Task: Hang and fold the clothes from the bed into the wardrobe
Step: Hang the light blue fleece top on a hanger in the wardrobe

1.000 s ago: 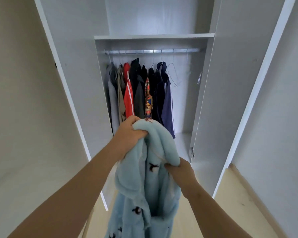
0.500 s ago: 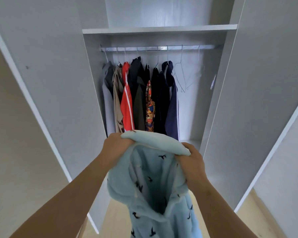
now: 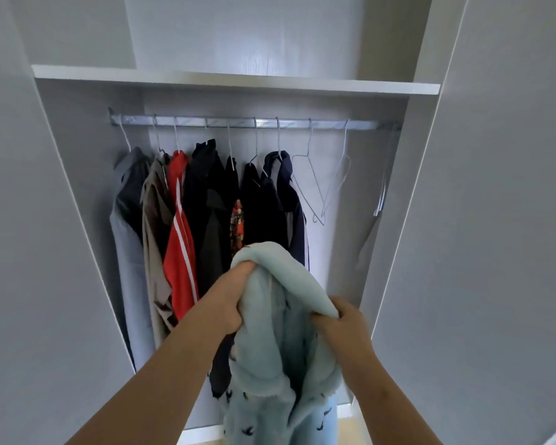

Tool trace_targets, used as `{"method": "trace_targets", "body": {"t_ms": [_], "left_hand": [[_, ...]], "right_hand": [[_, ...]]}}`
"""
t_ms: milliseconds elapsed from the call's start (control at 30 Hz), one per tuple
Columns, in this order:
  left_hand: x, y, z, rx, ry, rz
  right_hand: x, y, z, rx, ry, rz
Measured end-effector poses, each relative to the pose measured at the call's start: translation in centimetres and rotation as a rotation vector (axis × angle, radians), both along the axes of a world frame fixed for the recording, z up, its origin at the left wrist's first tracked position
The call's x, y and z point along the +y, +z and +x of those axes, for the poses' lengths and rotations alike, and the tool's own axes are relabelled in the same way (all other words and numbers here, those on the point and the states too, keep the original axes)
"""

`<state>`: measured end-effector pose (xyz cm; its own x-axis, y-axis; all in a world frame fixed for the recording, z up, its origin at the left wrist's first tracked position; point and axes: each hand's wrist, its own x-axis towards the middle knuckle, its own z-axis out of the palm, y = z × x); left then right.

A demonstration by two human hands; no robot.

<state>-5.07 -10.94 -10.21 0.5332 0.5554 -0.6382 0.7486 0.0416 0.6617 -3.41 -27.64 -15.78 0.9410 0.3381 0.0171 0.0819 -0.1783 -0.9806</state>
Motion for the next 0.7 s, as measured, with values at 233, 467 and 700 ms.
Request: {"method": "trace_targets", "body": {"t_ms": [233, 467, 700], "left_hand": [[3.4, -0.9, 2.9, -0.74, 0.313, -0.203], [6.4, 1.9, 9.9, -0.817, 0.432, -0.182], [7.7, 4.2, 16.3, -0.926, 0.494, -0.263]], "right_hand": [[4.3, 0.4, 6.6, 0.089, 0.107, 0.008], [9.4, 1.2, 16.0, 0.044, 0.114, 0.143], [12.7, 4.0, 26.9, -0.237, 0.054, 0.105]]}}
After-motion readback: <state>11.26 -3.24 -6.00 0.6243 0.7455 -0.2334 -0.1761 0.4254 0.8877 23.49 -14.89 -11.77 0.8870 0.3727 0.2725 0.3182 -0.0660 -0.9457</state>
